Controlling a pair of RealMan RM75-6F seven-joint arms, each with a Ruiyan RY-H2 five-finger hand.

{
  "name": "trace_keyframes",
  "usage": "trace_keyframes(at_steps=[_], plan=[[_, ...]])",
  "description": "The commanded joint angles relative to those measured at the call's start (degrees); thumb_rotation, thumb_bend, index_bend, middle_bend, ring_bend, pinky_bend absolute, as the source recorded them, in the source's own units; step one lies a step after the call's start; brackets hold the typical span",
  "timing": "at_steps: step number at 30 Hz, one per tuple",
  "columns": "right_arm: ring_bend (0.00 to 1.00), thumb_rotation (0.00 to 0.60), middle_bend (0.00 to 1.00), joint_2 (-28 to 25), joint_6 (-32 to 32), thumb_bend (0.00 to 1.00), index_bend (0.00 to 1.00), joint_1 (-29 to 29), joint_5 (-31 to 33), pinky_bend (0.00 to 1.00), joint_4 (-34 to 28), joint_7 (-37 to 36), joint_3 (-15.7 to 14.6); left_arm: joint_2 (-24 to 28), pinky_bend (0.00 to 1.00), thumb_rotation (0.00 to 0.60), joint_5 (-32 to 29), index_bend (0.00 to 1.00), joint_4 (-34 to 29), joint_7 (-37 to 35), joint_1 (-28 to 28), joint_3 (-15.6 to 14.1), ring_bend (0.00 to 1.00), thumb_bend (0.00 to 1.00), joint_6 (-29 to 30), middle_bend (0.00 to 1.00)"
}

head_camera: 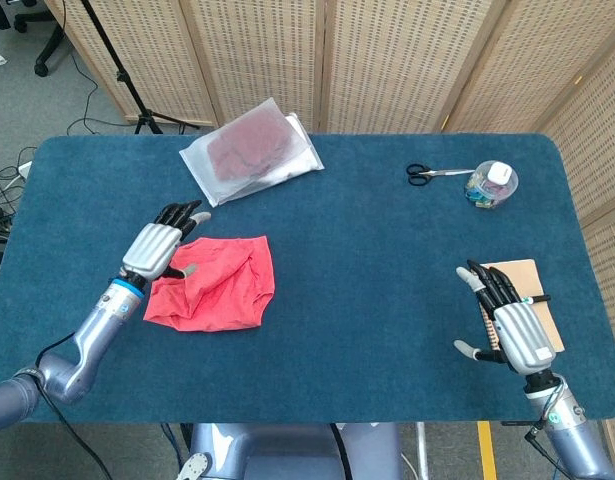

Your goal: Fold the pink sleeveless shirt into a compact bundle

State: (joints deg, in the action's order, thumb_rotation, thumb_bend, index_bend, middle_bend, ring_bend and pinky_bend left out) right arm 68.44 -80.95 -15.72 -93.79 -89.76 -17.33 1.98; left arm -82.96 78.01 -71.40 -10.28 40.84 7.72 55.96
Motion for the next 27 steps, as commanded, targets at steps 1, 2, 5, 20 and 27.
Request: trace_keyframes(at_steps=[1, 2, 5, 20, 27], plan=[[0.00, 0.600, 0.00, 0.2, 0.0, 0.00, 0.00, 0.0, -0.2, 0.00, 0.0, 0.4, -0.1, 0.7, 0.00, 0.600, 3.9, 0.26, 3.1, -5.9, -3.2, -3.6, 0.00, 0.29, 3.2, 0.00], [0.00, 0.600, 0.00, 0.2, 0.0, 0.00, 0.00, 0.0, -0.2, 0.00, -0.1, 0.5, -0.1, 0.4, 0.00, 0.600, 4.3, 0.28, 3.8, -6.6, -3.4, -3.8, 0.00, 0.29, 3.4, 0.00], [0.00, 0.600, 0.00, 0.3, 0.0, 0.00, 0.00, 0.0, -0.3, 0.00, -0.1, 0.8, -0.2, -1.0, 0.00, 0.600, 5.3, 0.31, 6.8, -9.0, -3.9, -4.7, 0.00, 0.30, 3.6, 0.00], [0.00, 0.600, 0.00, 0.5, 0.5, 0.00, 0.00, -0.1, 0.4, 0.00, 0.3, 0.7, -0.1, -11.5, 0.00, 0.600, 9.0, 0.37, 22.2, -18.0, -4.9, -6.7, 0.00, 0.32, 5.8, 0.00], [0.00, 0.600, 0.00, 0.4, 0.5, 0.00, 0.00, -0.1, 0.6, 0.00, 0.3, 0.2, 0.1, -16.1, 0.00, 0.600, 10.9, 0.37, 29.2, -20.9, -5.3, -8.2, 0.00, 0.32, 7.0, 0.00]])
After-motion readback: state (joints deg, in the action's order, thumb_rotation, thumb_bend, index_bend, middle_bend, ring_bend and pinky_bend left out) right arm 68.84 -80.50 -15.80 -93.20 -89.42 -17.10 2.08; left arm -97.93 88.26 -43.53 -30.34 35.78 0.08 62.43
